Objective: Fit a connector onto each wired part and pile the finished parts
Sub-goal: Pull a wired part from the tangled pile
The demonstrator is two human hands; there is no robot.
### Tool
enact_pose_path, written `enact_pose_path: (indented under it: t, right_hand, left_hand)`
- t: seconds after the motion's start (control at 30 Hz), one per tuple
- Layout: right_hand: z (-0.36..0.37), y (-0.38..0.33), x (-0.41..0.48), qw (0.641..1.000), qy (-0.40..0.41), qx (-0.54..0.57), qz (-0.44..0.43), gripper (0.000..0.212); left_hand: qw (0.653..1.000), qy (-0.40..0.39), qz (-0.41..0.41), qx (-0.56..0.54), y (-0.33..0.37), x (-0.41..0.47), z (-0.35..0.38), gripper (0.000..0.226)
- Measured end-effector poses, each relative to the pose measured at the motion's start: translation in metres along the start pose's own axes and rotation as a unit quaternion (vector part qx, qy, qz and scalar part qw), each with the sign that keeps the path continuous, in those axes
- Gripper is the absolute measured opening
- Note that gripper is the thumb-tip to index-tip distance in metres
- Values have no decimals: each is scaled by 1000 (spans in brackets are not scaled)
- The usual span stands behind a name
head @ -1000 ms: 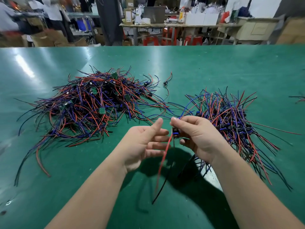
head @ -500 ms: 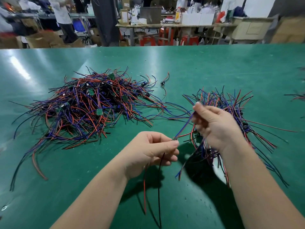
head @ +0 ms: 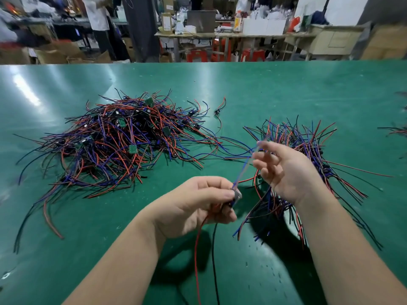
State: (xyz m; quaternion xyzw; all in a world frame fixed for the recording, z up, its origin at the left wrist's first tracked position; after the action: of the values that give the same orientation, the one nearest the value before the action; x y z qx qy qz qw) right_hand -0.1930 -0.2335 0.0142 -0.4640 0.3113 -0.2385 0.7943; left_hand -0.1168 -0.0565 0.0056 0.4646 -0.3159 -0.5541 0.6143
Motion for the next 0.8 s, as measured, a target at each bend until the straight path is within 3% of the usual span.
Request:
enact_pose_path:
  t: [0.17, 0.27, 0.33, 0.47, 0.6, 0.7, 0.8]
  right_hand:
    - [15, 16, -9, 979, -141, -144, 16, 16]
    - [25, 22, -17, 962, -224, -157, 2, 32]
    - [31, 25, -20, 958, -261, -119, -22, 31]
    - [40, 29, -22, 954, -297, -30, -34, 27]
    - [38, 30, -21, 941, -338, 13, 2, 29]
    - [31, 29, -18, 945, -309, -107, 2, 34]
    - [29, 26, -18, 929, -270, -238, -84, 55]
  left_hand:
    - [980, 71, 77, -170, 7, 4, -8, 42]
    - [969, 124, 118, -178, 8, 3, -14, 28]
    - [962, 173, 130, -167, 7, 5, -16, 27]
    - [947, 232, 144, -171, 0, 10, -12, 24]
    - [925, 235, 120, -274, -1, 10, -13, 34]
    - [913, 234, 128, -310, 3, 9, -17, 20]
    - [909, 234, 158, -306, 8, 7, -20, 24]
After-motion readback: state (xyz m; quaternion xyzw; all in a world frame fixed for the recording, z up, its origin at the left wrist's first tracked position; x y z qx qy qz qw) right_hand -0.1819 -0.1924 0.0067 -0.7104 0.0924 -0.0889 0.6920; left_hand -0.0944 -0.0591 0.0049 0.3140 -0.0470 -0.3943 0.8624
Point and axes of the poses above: each hand's wrist, its own x-axis towards the middle knuckle, its own z-axis out of the palm, y = z × x, the point moved 2 cm from there along x, towards the middle knuckle
